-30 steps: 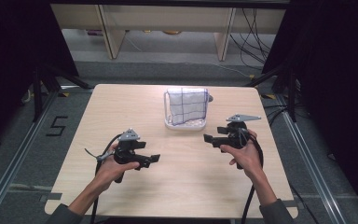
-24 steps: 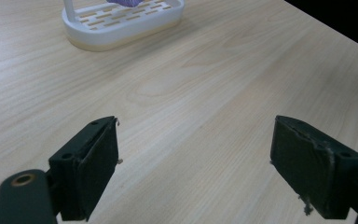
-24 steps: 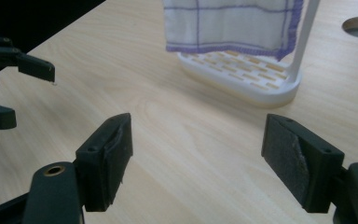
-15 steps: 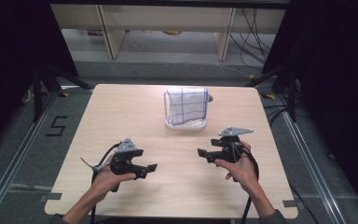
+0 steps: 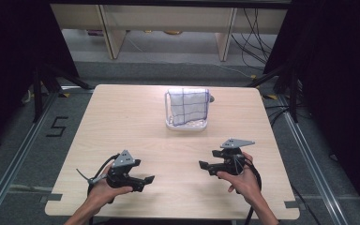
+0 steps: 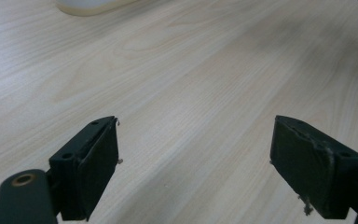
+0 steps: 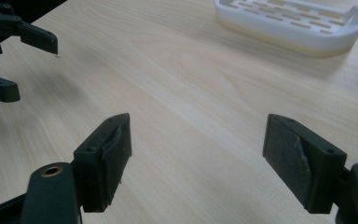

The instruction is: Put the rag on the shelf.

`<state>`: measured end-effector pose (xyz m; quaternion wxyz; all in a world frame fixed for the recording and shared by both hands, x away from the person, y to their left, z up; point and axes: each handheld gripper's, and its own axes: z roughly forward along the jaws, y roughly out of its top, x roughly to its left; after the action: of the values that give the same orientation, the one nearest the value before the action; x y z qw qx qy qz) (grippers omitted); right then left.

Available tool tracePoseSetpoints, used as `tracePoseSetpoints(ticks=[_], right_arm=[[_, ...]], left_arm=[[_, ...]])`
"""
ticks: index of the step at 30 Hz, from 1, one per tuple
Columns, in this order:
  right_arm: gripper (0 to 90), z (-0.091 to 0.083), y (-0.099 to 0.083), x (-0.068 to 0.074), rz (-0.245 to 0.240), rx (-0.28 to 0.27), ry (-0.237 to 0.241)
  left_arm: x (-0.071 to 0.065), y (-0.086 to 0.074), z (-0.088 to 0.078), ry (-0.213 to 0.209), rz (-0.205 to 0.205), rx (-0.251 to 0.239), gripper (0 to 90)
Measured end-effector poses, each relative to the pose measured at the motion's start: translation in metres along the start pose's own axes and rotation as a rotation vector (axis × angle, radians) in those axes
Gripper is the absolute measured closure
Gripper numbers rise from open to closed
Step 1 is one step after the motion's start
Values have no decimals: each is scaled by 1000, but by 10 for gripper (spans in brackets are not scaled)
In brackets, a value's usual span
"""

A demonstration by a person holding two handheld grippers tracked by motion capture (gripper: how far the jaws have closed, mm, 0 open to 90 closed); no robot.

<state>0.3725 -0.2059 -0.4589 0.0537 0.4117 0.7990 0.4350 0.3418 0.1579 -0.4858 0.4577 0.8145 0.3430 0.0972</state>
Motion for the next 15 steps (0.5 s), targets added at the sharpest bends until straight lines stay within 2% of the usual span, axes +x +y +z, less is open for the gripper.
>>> tracePoseSetpoints(ticks=[1,2,4,5,6,7,8,9,10,11,12,13,14,15], right_arm=[[245,-1,-2,-3,-25,4,-9],[245,-1,-3,0,-1,1,-20],[245,0,-7,-2,-16,-1,-8],[245,-1,-9,-1,-9,15,-8],[245,-1,-9,-1,-9,15,-8],[245,1,-13,-3,-15,19,7],[245,1,-13,-3,-15,19,7],[242,0,-16,-1,2,39,-6],[240,0,-17,-1,-5,46,-8],[240,0,-19,0,13,39,2],[239,0,-21,-3,-26,39,11],[239,-1,-22,-2,-15,48,-11],[239,-1,-23,-2,-13,52,13],[239,-1,-23,-2,-13,52,13]], left_arm=[[-1,-2,-1,-3,-5,-2,151],[-2,-4,-1,-8,-13,-4,151],[-3,-6,-1,-4,-18,-6,151],[-2,-8,-3,6,2,9,151],[-2,-8,-3,6,2,9,151],[-5,-10,-3,17,-16,8,152],[-5,-10,-3,17,-16,8,154],[-5,-11,-5,7,-1,34,154],[-7,-12,-4,2,-16,15,153],[-7,-12,-4,2,-16,15,153],[-10,-13,-6,1,-5,16,152],[-12,-14,-8,5,0,21,152],[-12,-15,-8,1,4,25,151],[-12,-15,-8,1,4,25,151]])
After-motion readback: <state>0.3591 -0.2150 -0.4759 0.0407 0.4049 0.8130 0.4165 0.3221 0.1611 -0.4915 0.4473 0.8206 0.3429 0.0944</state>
